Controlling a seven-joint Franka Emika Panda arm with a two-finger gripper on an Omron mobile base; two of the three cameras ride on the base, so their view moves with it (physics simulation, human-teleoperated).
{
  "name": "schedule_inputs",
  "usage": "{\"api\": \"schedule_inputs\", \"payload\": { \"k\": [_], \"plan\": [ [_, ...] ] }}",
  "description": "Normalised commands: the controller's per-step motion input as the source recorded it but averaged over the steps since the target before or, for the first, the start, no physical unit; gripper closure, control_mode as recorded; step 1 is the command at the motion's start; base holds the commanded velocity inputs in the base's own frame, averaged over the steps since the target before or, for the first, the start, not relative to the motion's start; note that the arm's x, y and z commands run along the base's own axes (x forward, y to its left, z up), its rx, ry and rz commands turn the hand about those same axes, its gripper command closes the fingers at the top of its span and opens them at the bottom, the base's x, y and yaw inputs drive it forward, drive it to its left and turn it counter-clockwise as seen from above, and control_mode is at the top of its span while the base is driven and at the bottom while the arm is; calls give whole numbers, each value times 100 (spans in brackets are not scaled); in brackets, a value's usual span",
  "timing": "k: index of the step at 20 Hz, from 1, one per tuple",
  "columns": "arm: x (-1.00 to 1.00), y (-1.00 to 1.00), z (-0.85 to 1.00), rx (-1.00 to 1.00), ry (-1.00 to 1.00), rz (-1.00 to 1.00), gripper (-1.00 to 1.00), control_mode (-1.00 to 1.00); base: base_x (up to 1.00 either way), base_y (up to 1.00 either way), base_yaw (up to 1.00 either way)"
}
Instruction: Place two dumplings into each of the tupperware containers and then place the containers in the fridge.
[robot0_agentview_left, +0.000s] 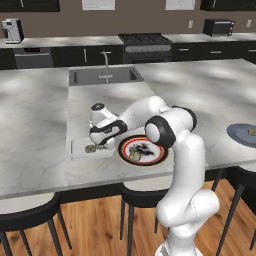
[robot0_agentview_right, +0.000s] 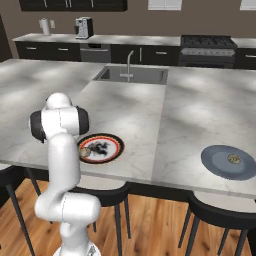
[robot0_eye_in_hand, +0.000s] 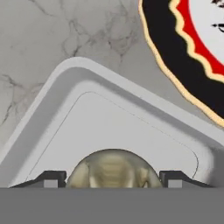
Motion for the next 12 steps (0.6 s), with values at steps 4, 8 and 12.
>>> {"api": "schedule_inputs", "payload": {
  "k": [4, 8, 12],
  "plan": [
    [60, -4, -20, 2, 7, 0, 100, -100, 0, 0, 0],
    [49, 0, -18, 0, 4, 0, -100, -100, 0, 0, 0],
    [17, 0, -6, 1, 0, 0, -100, -100, 0, 0, 0]
  ]
}}
